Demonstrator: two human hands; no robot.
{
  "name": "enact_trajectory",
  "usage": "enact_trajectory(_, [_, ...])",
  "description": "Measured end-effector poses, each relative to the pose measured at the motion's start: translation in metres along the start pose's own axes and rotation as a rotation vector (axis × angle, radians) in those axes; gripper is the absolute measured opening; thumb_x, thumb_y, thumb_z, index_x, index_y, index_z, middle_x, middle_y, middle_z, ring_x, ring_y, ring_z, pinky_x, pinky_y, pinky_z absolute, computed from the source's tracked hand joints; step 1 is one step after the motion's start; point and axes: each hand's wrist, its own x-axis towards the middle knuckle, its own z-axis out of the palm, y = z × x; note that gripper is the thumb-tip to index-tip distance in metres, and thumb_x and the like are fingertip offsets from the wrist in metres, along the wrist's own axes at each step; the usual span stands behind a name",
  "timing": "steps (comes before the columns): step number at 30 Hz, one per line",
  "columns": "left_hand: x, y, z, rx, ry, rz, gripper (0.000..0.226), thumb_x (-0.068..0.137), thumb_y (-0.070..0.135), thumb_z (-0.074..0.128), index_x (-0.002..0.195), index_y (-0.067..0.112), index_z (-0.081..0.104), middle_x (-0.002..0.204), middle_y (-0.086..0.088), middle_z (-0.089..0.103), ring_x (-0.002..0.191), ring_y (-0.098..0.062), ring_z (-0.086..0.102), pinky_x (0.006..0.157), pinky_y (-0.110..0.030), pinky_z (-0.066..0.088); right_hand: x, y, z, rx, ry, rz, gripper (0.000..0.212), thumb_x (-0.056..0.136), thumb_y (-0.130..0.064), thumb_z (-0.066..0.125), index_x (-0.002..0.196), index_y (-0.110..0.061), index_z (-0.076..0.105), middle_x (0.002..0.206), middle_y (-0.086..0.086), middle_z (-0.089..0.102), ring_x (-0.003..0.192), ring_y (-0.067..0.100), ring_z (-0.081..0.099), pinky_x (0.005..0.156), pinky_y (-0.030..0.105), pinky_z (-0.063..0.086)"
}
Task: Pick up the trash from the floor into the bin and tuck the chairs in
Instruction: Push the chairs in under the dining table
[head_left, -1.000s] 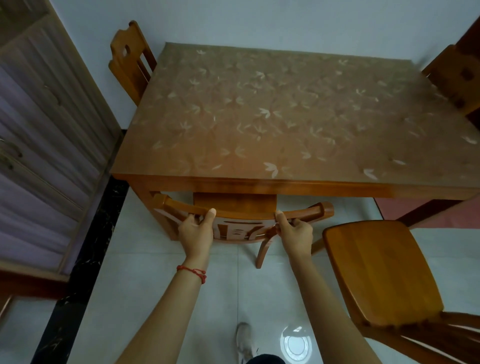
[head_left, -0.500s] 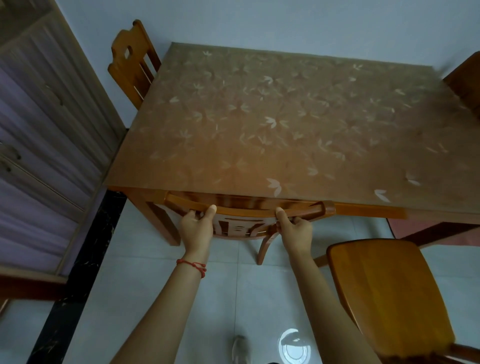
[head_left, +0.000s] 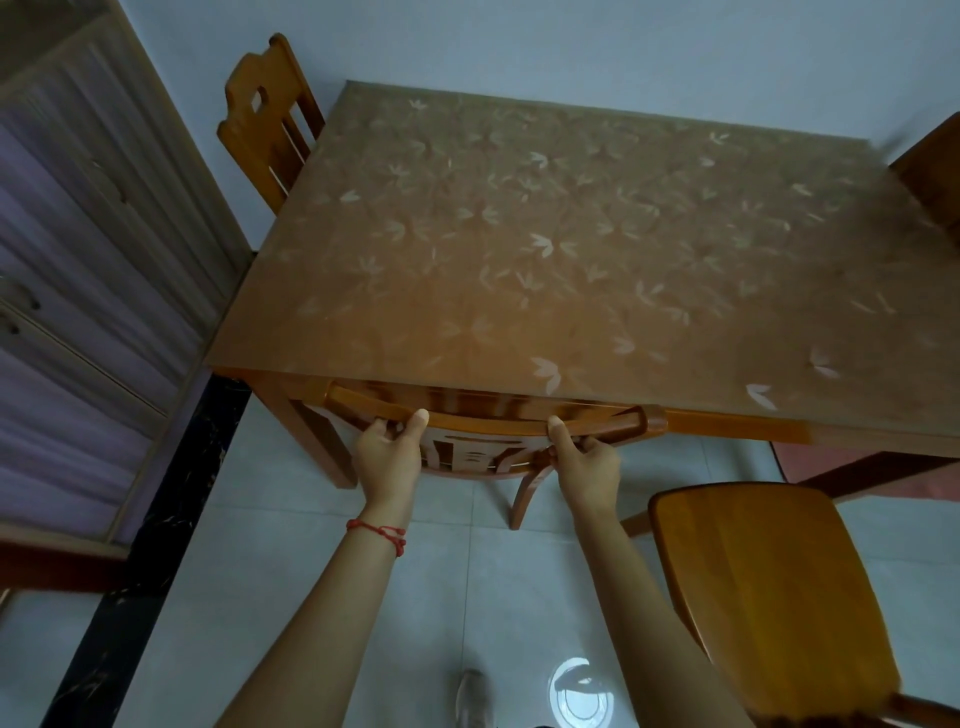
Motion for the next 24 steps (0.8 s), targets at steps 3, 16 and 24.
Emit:
enact_trajectory(3, [-0.001,0.002,0.000,-0.005,-0.010,0.003,0.013,0.077,0.023,0.069,0.067,0.025,0.061,0.079,0.004,0.066,0.087,-0.023,0.066,0.078,-0.034,0.051,-0.001,0.000,0.000,-0.010,0.010,-0.002,0.041,0.082,-0.040,0.061,0.073,0.000,0.064,0.068,0.008,0.065,0.066,0.021,0.062,0.059,0.026,0.043])
enact_trajectory(16, [-0.026,0.011,-0.021,0.359,-0.122,0.124,0.047,0.090,0.032,0.051,0.125,0.000,0.049,0.129,-0.019,0.054,0.122,-0.033,0.048,0.100,-0.040,0.040,-0.028,0.001,-0.010,-0.163,-0.072,-0.155,0.023,0.091,-0.028,0.048,0.093,-0.009,0.060,0.075,0.000,0.063,0.075,0.017,0.061,0.063,0.023,0.047])
enact_trajectory(24, [-0.064,0.001,-0.048,0.588,-0.255,0.363,0.054,0.092,0.033,0.046,0.139,0.008,0.033,0.147,-0.013,0.036,0.136,-0.025,0.031,0.108,-0.035,0.027,-0.077,0.016,-0.033,-0.340,0.014,-0.376,0.032,0.090,-0.028,0.052,0.117,-0.010,0.053,0.114,0.007,0.061,0.100,0.016,0.054,0.076,0.017,0.039])
